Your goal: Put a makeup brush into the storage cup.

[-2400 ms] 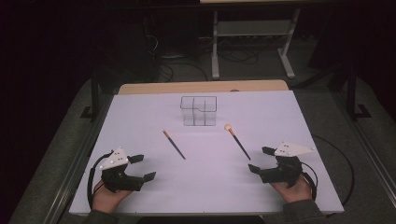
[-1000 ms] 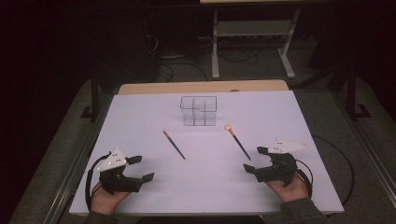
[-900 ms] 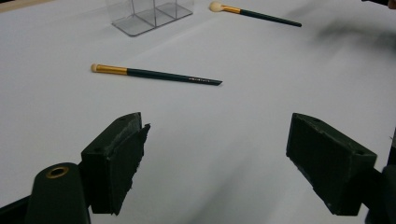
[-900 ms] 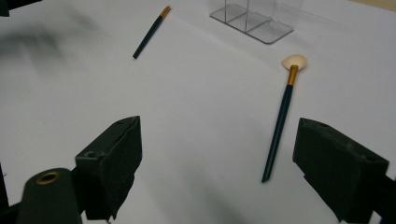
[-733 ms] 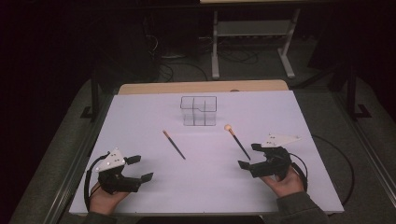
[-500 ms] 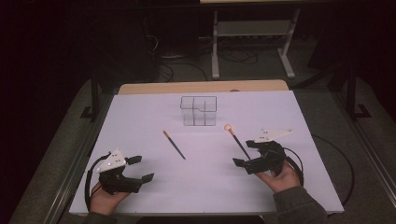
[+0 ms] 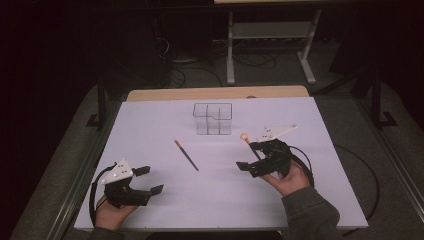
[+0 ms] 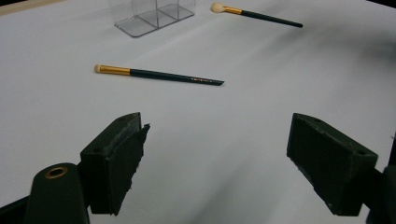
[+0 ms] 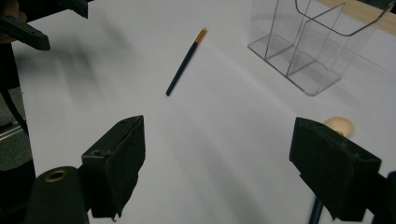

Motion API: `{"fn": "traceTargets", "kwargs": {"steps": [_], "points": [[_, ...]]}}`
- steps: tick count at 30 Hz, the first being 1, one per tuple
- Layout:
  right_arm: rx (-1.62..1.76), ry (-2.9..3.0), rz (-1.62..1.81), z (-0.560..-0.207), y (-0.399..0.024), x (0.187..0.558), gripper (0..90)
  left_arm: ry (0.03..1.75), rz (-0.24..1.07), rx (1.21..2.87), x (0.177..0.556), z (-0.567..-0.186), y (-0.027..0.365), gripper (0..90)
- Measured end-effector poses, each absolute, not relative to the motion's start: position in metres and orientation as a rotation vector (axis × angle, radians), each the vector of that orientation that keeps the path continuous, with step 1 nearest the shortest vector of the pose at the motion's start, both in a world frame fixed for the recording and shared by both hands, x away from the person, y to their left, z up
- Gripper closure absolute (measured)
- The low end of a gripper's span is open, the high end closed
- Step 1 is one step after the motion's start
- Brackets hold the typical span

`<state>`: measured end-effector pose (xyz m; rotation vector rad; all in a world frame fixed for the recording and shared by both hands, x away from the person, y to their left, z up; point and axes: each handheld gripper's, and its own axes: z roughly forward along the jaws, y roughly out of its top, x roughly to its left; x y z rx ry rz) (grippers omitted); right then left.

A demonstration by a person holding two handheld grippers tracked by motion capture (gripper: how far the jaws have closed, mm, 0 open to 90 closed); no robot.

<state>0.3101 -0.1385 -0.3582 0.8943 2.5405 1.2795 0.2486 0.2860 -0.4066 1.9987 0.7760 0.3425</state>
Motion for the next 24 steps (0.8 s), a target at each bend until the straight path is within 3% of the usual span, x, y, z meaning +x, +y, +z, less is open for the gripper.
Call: {"fn": "traceTargets", "kwargs": {"steps": [24], "points": [[0.836, 2.637, 1.249, -0.343, -0.093, 0.340, 17.3, 0.784, 0.335, 1.994, 0.250, -0.407, 0.287, 17.9]]}}
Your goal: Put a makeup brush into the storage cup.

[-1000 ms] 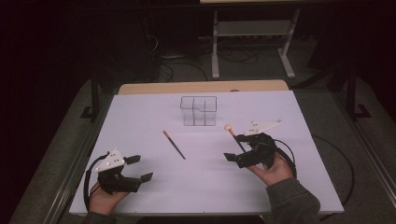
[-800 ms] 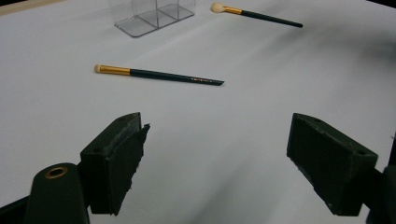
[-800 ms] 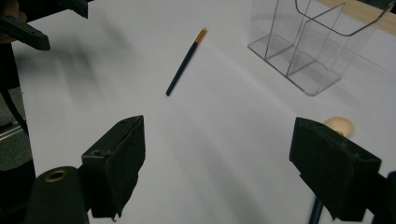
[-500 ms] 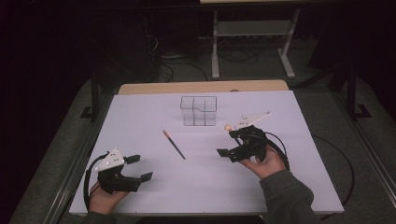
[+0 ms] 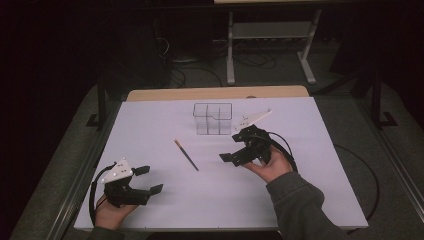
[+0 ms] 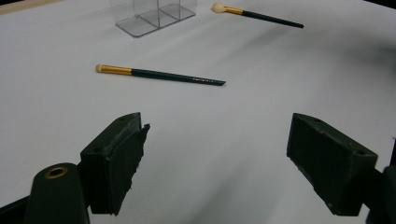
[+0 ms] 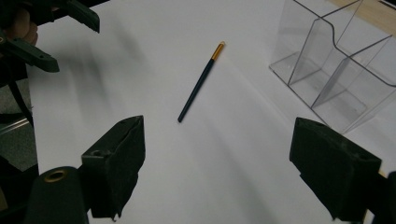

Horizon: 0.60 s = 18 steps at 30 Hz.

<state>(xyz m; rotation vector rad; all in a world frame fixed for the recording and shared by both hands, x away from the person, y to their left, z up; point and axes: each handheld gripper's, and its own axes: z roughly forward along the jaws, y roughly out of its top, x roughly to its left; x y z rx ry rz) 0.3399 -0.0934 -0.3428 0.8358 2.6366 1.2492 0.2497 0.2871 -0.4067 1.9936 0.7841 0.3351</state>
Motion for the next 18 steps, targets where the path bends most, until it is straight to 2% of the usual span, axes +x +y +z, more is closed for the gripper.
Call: {"fn": "traceTargets", "kwargs": {"steps": [18], "points": [[0.816, 2.679, 1.212, -0.334, -0.061, 0.356, 18.8, 0.790, 0.334, 1.985, 0.251, -0.407, 0.287, 17.9]]}}
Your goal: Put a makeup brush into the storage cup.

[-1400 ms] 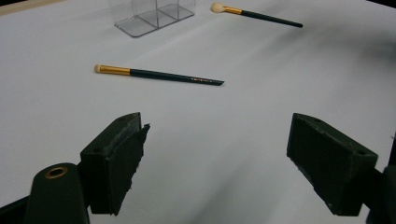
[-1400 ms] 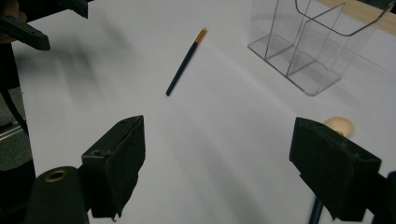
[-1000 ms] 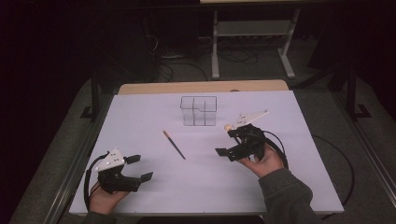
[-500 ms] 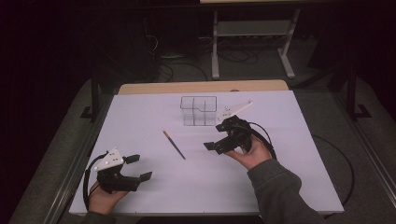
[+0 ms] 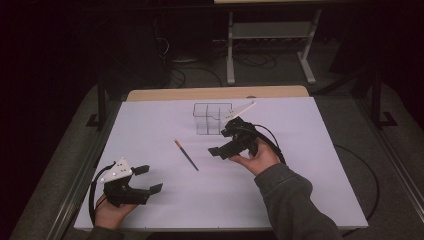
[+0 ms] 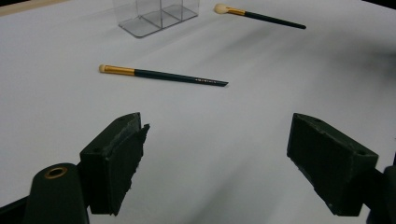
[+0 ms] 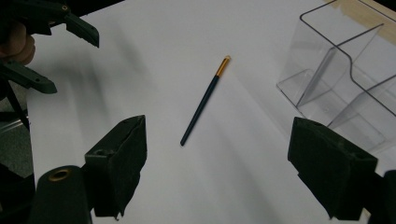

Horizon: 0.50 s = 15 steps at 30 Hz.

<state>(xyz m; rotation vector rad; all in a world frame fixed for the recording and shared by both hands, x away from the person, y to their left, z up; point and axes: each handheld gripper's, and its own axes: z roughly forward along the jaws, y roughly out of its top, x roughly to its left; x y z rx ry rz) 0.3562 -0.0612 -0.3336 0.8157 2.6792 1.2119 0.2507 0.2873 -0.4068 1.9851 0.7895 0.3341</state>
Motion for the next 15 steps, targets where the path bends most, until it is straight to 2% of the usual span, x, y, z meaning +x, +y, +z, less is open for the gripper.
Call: {"fn": "traceTargets", "kwargs": {"steps": [15], "points": [[0.783, 2.717, 1.186, -0.332, -0.033, 0.369, 20.9, 0.792, 0.343, 1.998, 0.252, -0.407, 0.289, 17.9]]}}
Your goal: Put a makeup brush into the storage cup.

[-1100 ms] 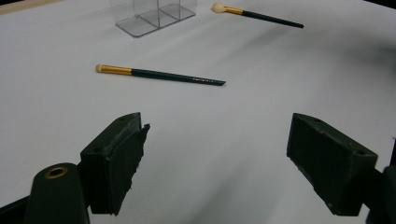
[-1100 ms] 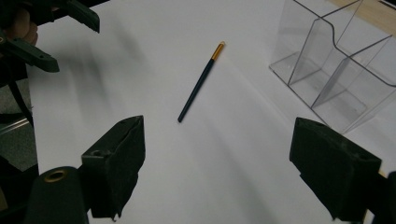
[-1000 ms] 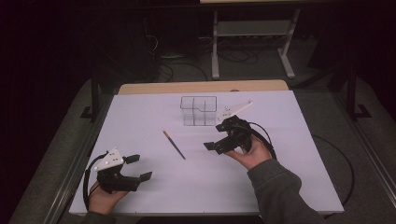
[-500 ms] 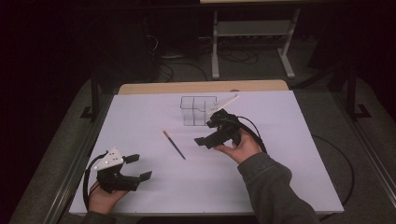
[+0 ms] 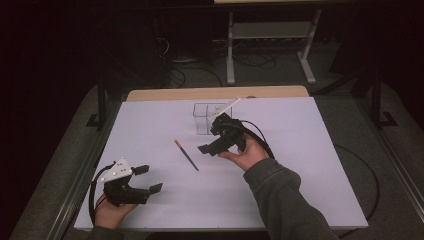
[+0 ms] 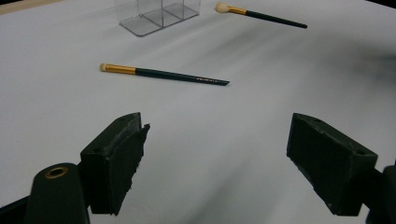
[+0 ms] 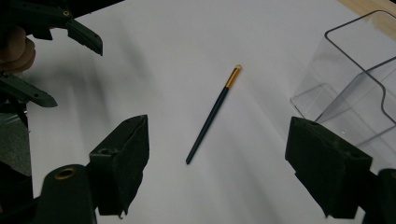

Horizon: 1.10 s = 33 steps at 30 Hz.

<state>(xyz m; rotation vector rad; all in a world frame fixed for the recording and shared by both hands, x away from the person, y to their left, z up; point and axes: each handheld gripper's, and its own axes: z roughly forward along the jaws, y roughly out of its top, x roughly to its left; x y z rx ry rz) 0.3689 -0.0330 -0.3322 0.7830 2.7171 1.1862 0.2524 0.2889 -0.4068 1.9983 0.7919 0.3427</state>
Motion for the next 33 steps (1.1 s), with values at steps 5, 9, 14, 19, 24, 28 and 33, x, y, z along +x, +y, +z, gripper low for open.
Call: {"fn": "traceTargets", "kwargs": {"steps": [5, 9, 14, 19, 24, 28, 33], "points": [[0.781, 2.731, 1.177, -0.335, -0.026, 0.373, 20.4, 0.790, 0.342, 2.001, 0.252, -0.407, 0.289, 17.9], [0.793, 2.737, 1.170, -0.338, -0.020, 0.377, 19.7, 0.792, 0.340, 1.998, 0.253, -0.407, 0.290, 17.9], [0.779, 2.749, 1.158, -0.342, -0.012, 0.381, 18.9, 0.799, 0.336, 1.996, 0.254, -0.407, 0.290, 17.9], [0.788, 2.763, 1.131, -0.346, -0.003, 0.386, 19.0, 0.801, 0.332, 1.989, 0.254, -0.408, 0.290, 17.9], [0.771, 2.780, 1.101, -0.351, 0.007, 0.390, 19.6, 0.808, 0.326, 1.981, 0.255, -0.409, 0.289, 17.9], [0.784, 2.780, 1.106, -0.353, 0.014, 0.393, 20.1, 0.814, 0.319, 1.983, 0.255, -0.409, 0.289, 17.9], [0.803, 2.789, 1.079, -0.357, 0.025, 0.398, 21.8, 0.792, 0.336, 2.003, 0.256, -0.408, 0.291, 17.9]]}}
